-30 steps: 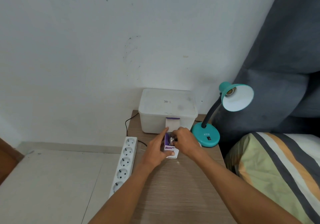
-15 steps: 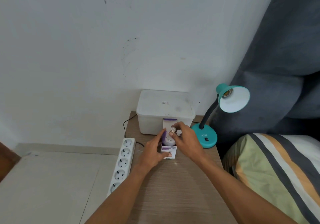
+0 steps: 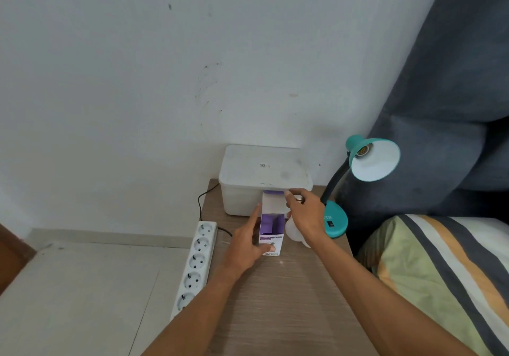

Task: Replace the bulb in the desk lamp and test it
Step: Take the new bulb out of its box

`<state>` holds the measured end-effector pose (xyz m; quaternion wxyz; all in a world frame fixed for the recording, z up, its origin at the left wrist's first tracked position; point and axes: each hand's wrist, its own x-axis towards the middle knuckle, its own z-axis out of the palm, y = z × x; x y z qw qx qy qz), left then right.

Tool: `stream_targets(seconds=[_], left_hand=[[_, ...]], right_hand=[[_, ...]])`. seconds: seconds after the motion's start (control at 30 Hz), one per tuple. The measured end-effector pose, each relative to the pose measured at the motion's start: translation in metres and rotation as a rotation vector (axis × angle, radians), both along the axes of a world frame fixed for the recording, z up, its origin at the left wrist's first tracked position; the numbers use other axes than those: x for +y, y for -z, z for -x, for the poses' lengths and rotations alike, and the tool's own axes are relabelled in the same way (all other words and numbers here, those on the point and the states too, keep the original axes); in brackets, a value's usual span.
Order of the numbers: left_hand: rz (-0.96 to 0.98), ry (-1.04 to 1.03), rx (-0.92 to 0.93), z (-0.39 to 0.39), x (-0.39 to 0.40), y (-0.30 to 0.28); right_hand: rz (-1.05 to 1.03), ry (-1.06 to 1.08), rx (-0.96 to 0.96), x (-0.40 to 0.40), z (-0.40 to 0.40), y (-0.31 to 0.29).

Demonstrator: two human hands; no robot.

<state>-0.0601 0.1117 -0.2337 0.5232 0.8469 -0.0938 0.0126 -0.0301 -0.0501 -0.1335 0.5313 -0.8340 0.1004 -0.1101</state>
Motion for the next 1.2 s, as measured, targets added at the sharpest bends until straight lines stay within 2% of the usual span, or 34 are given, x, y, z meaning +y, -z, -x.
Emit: stream_targets(seconds=[0.17,0.33,0.47,0.7,0.8,1.03,1.2], left_hand=[[0.014,0.022,0.000,-0.001,0.001,0.001],[0.031,0.016,-0.038,0.003,0.000,-0.006],[0.046,0.018,-0.008,0.003,0.000,-0.007],[0.016,-0.004,0.034,0.003,0.000,-0.001],[0.030,-0.005,0.038,0.003,-0.001,-0.001],[0.043,0.001,0.046,0.001,0.000,0.001],[0.032,-0.026,0.052,0.001,-0.001,0.001]], right_hand=[[-0.002,-0.045,0.012,0.003,-0.002,0.004],[-0.076,-0.001,0.069,-0.001,-0.002,0.004],[-0.195,-0.041,0.128,0.000,-0.003,0.000],[-0.388,0.061,0.193,0.001,-0.005,0.000],[-0.451,0.028,0.237,0.002,-0.007,0.001],[-0.272,-0.054,0.162,-0.006,0.007,0.002],[-0.030,-0.232,0.116,-0.018,0.031,0.008]])
